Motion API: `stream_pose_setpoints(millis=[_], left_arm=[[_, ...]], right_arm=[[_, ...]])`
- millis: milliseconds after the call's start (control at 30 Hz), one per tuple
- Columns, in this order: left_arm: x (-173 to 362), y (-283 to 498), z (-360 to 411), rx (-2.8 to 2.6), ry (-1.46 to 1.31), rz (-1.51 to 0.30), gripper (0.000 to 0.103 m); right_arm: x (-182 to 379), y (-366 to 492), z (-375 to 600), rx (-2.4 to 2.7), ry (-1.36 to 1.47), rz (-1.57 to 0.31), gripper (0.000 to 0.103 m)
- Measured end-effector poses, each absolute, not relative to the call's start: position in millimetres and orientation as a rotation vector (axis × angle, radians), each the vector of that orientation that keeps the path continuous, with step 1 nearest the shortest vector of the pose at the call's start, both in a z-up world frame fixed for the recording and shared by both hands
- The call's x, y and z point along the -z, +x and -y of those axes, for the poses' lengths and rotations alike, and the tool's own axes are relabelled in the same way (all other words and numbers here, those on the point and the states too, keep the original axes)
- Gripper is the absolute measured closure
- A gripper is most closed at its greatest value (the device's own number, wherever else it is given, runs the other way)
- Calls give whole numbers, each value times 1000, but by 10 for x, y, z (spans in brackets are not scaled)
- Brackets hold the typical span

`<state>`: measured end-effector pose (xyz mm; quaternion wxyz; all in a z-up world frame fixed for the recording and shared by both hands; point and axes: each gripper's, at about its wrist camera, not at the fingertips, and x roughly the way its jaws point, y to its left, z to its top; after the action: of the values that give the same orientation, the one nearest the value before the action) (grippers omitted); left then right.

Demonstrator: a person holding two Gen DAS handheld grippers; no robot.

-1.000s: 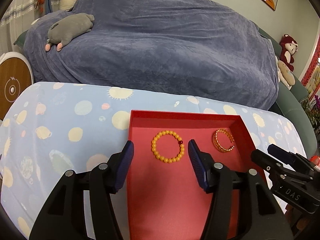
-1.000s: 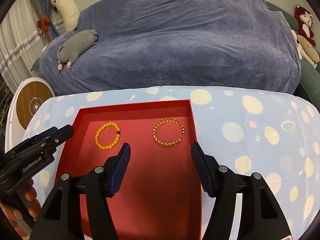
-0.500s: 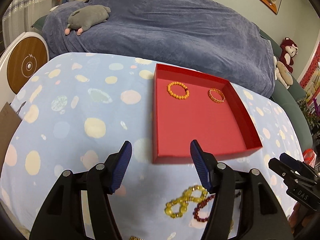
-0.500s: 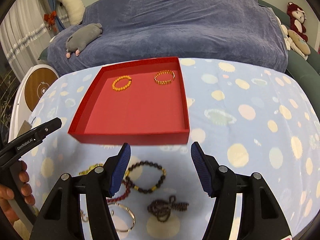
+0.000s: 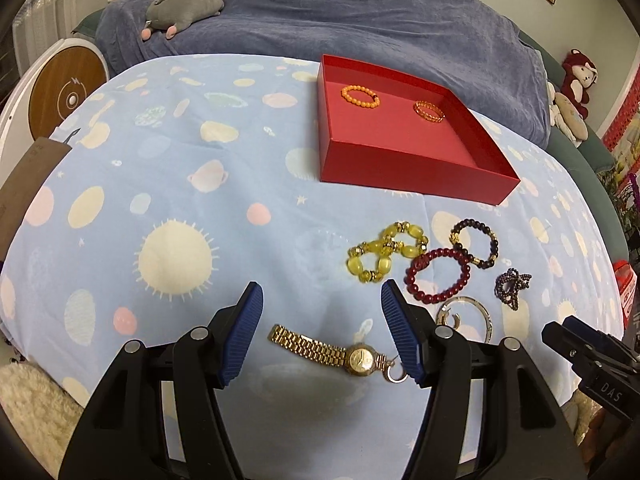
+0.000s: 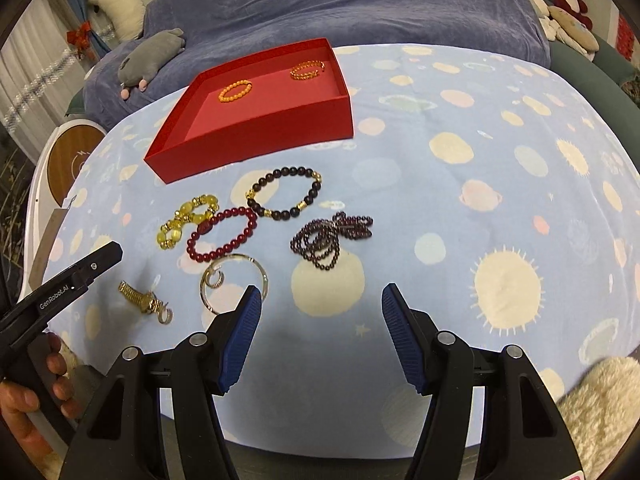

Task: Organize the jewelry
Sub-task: 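Move both tools back from the box toward the remaining bracelets, then grasp the yellow-green glass bead bracelet with the left tool while the right tool approaches the garnet bracelet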

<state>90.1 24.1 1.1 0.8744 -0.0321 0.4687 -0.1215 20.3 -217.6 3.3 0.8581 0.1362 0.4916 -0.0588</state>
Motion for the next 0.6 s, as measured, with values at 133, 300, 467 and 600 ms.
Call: stream_pose_setpoints(millis=[133,300,467,600], left_arm=[[47,888,-177,261,-74,-980,38],[115,1054,26,294,-48,-976,37],[225,1246,177,303,-8,-982,37],[308,1342,228,302,17,-987,39]], right_arm=[[53,115,2159,128,294,-1044,42],[85,112,2153,125,291,-1050,42],[115,122,2175,125,301,-1057,42],[147,136,2190,127,310,-1065,42]])
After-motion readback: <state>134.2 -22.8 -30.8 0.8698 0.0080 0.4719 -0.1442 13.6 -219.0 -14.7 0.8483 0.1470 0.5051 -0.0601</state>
